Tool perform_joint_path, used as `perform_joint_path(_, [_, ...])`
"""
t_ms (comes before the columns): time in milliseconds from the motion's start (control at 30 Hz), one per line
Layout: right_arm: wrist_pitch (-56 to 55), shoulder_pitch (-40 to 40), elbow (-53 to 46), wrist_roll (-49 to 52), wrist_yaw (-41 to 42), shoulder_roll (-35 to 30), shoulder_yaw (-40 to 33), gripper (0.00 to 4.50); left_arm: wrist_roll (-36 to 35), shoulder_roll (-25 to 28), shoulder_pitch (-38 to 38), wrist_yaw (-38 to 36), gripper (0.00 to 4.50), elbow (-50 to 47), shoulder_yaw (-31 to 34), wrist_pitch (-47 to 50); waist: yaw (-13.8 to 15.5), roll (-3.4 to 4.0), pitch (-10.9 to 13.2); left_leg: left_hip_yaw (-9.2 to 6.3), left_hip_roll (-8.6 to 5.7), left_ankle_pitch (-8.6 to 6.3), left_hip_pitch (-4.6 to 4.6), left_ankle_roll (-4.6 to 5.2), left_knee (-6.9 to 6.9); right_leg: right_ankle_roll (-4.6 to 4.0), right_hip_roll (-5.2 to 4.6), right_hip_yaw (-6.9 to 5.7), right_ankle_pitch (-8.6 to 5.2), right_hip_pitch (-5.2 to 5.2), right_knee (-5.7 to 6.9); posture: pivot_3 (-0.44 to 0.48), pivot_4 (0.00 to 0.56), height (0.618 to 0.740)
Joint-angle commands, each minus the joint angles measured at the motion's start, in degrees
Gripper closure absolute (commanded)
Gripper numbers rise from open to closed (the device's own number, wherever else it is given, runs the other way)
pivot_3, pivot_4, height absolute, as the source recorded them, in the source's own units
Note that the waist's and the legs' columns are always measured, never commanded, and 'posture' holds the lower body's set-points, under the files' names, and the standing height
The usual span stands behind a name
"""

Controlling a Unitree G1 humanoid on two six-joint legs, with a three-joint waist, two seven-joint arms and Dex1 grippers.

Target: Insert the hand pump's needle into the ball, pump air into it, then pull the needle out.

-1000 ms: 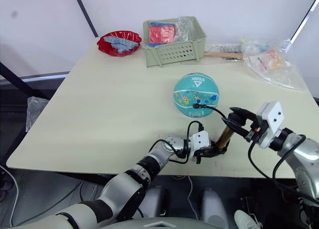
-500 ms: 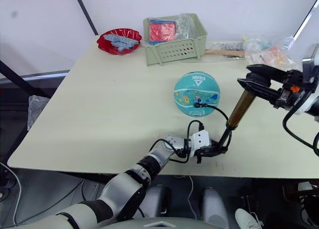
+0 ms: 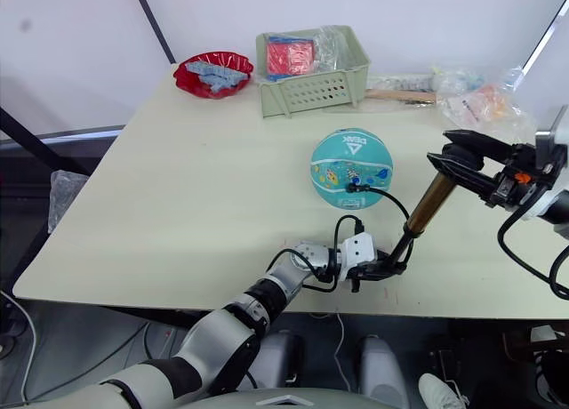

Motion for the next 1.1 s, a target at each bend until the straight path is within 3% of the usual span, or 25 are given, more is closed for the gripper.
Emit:
perform_joint_path(33, [-2.27, 3.69, 1.39, -7.03, -1.16, 2.28, 4.74, 2.87, 3.26, 0.63, 1.67, -1.35, 3.42, 2.85, -2.79, 0.94, -0.12, -0.01, -0.05, 0.01, 0.00, 0.00, 0.01, 0.00, 0.01, 0.00, -0.01, 0.02, 0.00, 0.00, 0.01, 0.000, 0.150, 0.740])
perform_joint_path(267, [-11.14, 9.81, 6.58, -16.66, -1.37, 9.98, 14.10, 2.87, 3.28, 0.61, 1.45, -1.08, 3.42, 3.01, -2.54, 1.14, -0.17, -0.40, -0.38, -0.04, 0.00, 0.00, 0.03, 0.00, -0.01, 0.00, 0.02, -0.03, 0.00, 0.01, 0.02, 0.000, 0.150, 0.740])
perform_joint_path(500, [-18.64, 12.27, 11.09, -21.71, -0.96, 14.08, 16.97, 2.87, 3.33, 0.60, 1.44, -0.82, 3.42, 3.18, -2.52, 1.19, -0.29, -0.52, -0.48, 0.04, 0.09, -0.02, 0.57, -0.01, -0.10, 0.02, -0.01, -0.01, -0.07, 0.48, 0.01, 0.000, 0.150, 0.740])
perform_joint_path(833, [-14.75, 8.32, 5.03, -13.27, -0.26, 9.51, 8.23, 2.87, 3.51, 0.52, 1.32, -0.52, 3.42, 3.73, -2.52, 0.92, -0.13, -0.39, -0.38, 0.06, 0.13, -0.02, 0.62, -0.02, -0.14, -0.03, -0.05, 0.00, -0.06, 0.54, -0.02, 0.000, 0.150, 0.740])
perform_joint_path(1100, [-5.33, 2.59, 2.15, -2.83, -0.21, -0.03, -2.55, 2.87, 3.65, 0.38, 1.24, -0.36, 3.42, 4.20, -2.54, 0.69, 0.08, 0.22, 0.06, 0.11, 0.05, -0.01, 0.51, -0.01, -0.11, 0.00, -0.10, 0.06, -0.06, 0.47, -0.05, 0.000, 0.150, 0.740])
